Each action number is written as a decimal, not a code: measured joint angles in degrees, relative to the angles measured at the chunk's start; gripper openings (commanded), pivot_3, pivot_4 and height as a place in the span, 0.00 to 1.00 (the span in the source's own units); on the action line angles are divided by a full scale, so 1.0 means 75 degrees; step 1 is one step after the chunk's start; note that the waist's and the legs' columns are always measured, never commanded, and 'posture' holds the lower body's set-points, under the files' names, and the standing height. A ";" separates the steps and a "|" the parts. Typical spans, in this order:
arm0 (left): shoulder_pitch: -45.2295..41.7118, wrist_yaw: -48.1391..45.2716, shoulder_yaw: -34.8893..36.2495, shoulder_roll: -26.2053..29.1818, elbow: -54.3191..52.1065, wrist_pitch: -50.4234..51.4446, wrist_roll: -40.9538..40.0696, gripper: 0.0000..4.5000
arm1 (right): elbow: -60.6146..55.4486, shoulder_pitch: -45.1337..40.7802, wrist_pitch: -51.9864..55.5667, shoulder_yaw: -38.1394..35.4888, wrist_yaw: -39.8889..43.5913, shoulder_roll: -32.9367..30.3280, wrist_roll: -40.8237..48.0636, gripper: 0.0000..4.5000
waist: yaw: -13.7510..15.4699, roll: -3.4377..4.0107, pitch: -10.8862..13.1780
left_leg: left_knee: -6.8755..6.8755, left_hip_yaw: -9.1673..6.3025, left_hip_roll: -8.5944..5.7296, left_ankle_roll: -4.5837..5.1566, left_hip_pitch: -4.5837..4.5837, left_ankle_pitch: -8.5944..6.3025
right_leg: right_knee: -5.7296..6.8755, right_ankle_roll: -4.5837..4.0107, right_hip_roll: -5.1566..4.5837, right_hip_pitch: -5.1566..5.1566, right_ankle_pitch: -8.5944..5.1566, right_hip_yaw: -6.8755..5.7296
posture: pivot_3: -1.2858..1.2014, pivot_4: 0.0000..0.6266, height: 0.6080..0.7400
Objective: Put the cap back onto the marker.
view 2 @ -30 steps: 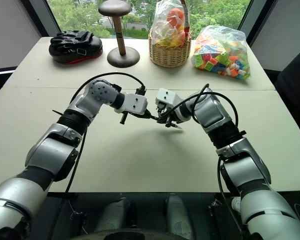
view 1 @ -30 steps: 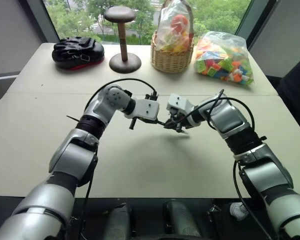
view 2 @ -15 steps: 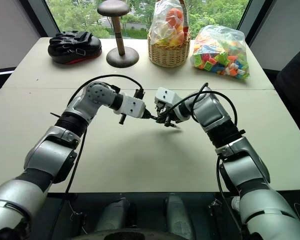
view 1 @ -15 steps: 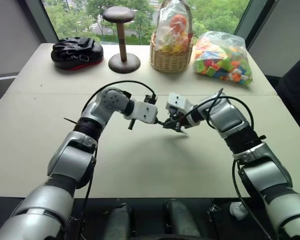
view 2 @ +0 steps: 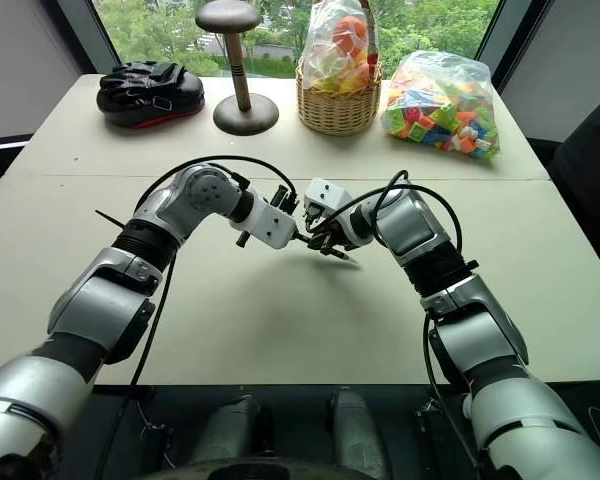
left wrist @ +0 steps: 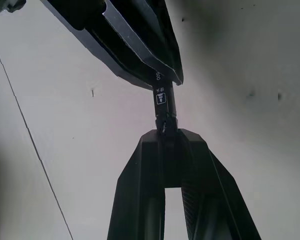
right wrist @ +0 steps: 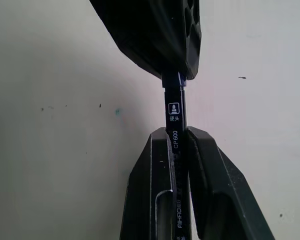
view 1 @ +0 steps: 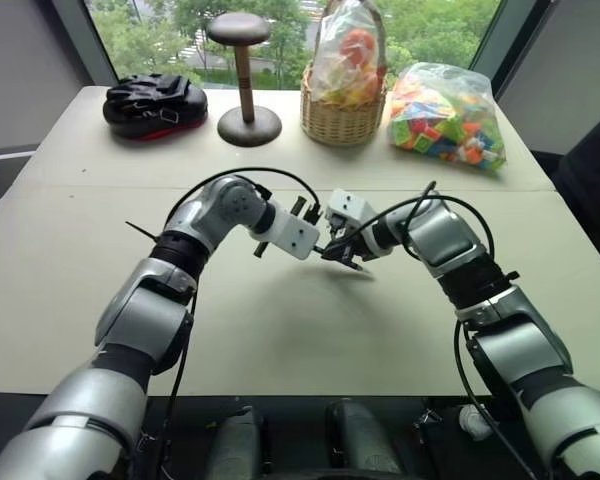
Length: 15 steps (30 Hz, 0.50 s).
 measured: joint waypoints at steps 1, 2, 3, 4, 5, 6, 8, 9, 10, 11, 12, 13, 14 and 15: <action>0.0012 0.0008 0.0001 -0.0005 -0.0002 0.0003 -0.0015 0.01 | 0.0000 0.0000 0.0019 0.0000 0.0000 0.0000 0.0002 0.00 | 0.0000 0.0000 0.0000 | 0.0000 0.0000 0.0000 0.0000 -0.0001 0.0000 | 0.0000 0.0000 0.0000 0.0000 0.0000 0.0000 | 0.52 0.24 1.00; 0.0061 -0.0008 0.0017 -0.0005 -0.0004 0.0040 -0.0113 0.01 | 0.0004 0.0001 0.0029 0.0000 0.0001 -0.0004 0.0014 0.00 | -0.0001 0.0000 0.0000 | 0.0000 0.0000 0.0000 0.0000 0.0000 0.0000 | 0.0000 0.0000 -0.0001 0.0000 0.0000 0.0000 | 0.52 0.24 1.00; 0.0126 -0.0114 0.0120 -0.0012 -0.0043 0.0189 -0.0314 0.01 | 0.0004 0.0000 0.0029 -0.0004 0.0005 -0.0005 0.0061 0.00 | -0.0004 0.0000 0.0000 | 0.0000 0.0000 0.0000 0.0000 0.0000 0.0000 | 0.0000 0.0000 0.0000 0.0000 0.0000 0.0000 | 0.52 0.24 1.00; 0.0193 -0.0189 0.0193 -0.0026 -0.0061 0.0316 -0.0464 0.01 | 0.0004 0.0001 0.0029 -0.0004 0.0015 -0.0011 0.0096 0.00 | -0.0006 0.0001 -0.0001 | 0.0000 -0.0001 0.0002 0.0000 0.0001 0.0000 | 0.0001 0.0000 0.0000 0.0000 0.0000 0.0000 | 0.52 0.24 1.00; 0.0324 -0.0330 0.0304 -0.0026 -0.0133 0.0578 -0.0714 0.01 | 0.0004 0.0001 0.0029 -0.0004 0.0043 -0.0016 0.0137 0.00 | -0.0010 0.0001 0.0000 | 0.0000 -0.0002 0.0003 0.0000 -0.0001 0.0000 | 0.0001 0.0000 0.0001 -0.0001 0.0000 -0.0001 | 0.52 0.24 1.00; 0.0392 -0.0420 0.0375 -0.0026 -0.0157 0.0747 -0.0884 0.01 | 0.0004 0.0001 0.0029 -0.0004 0.0066 -0.0029 0.0185 0.00 | -0.0014 0.0001 0.0000 | 0.0000 -0.0002 0.0003 0.0000 -0.0001 0.0000 | 0.0003 0.0000 0.0001 -0.0002 0.0000 -0.0001 | 0.52 0.24 1.00; 0.0480 -0.0650 0.0497 -0.0026 -0.0305 0.1115 -0.1135 0.01 | -0.0009 0.0001 0.0024 -0.0005 0.0112 -0.0068 0.0292 0.00 | -0.0017 0.0001 0.0000 | 0.0000 -0.0002 0.0002 0.0000 -0.0001 0.0000 | 0.0003 0.0000 0.0001 -0.0002 0.0000 -0.0001 | 0.52 0.24 1.00; 0.0486 -0.0699 0.0501 -0.0026 -0.0352 0.1206 -0.1170 0.01 | -0.0014 0.0001 0.0022 -0.0006 0.0125 -0.0088 0.0329 0.00 | -0.0017 0.0001 0.0000 | 0.0000 -0.0002 0.0002 0.0000 -0.0001 0.0000 | 0.0003 0.0000 0.0001 -0.0002 0.0000 -0.0001 | 0.52 0.24 1.00; 0.0485 -0.0739 0.0510 -0.0025 -0.0392 0.1238 -0.1184 0.01 | -0.0036 0.0001 0.0021 -0.0006 0.0131 -0.0108 0.0357 0.00 | -0.0013 0.0001 0.0000 | 0.0000 -0.0002 0.0001 0.0000 -0.0001 0.0000 | 0.0003 0.0000 0.0001 -0.0002 0.0000 -0.0001 | 0.52 0.24 1.00; 0.0484 -0.0749 0.0514 -0.0025 -0.0423 0.1240 -0.1185 0.01 | -0.0054 0.0001 0.0021 -0.0006 0.0134 -0.0142 0.0404 0.00 | -0.0002 0.0001 0.0000 | 0.0000 -0.0002 0.0000 0.0000 -0.0001 0.0000 | 0.0002 0.0000 0.0000 -0.0002 0.0000 -0.0001 | 0.52 0.24 1.00; 0.0481 -0.0753 0.0515 -0.0025 -0.0434 0.1240 -0.1186 0.01 | -0.0061 0.0001 0.0021 -0.0006 0.0134 -0.0160 0.0432 0.00 | 0.0000 0.0001 0.0000 | 0.0000 -0.0002 0.0000 0.0000 -0.0001 0.0000 | 0.0002 0.0000 0.0000 -0.0002 0.0000 -0.0001 | 0.52 0.24 1.00; 0.0475 -0.0762 0.0515 -0.0024 -0.0434 0.1240 -0.1186 0.01 | -0.0063 0.0001 0.0021 -0.0006 0.0134 -0.0165 0.0443 0.00 | -0.0002 0.0001 0.0000 | 0.0001 -0.0001 -0.0001 0.0000 -0.0001 0.0000 | 0.0002 0.0000 -0.0001 -0.0002 0.0000 0.0000 | 0.52 0.24 1.00; 0.0467 -0.0776 0.0515 -0.0024 -0.0434 0.1239 -0.1186 0.01 | -0.0063 0.0001 0.0021 -0.0006 0.0133 -0.0177 0.0473 0.00 | -0.0004 0.0001 0.0000 | 0.0001 -0.0001 -0.0001 0.0000 -0.0001 0.0000 | 0.0002 0.0000 -0.0001 -0.0002 0.0000 0.0000 | 0.52 0.24 1.00; 0.0459 -0.0784 0.0515 -0.0023 -0.0434 0.1238 -0.1186 0.01 | -0.0063 0.0001 0.0021 -0.0007 0.0133 -0.0184 0.0489 0.00 | -0.0004 0.0001 0.0000 | 0.0001 -0.0001 -0.0001 0.0000 -0.0001 0.0000 | 0.0002 0.0000 0.0000 -0.0001 0.0000 -0.0001 | 0.52 0.24 1.00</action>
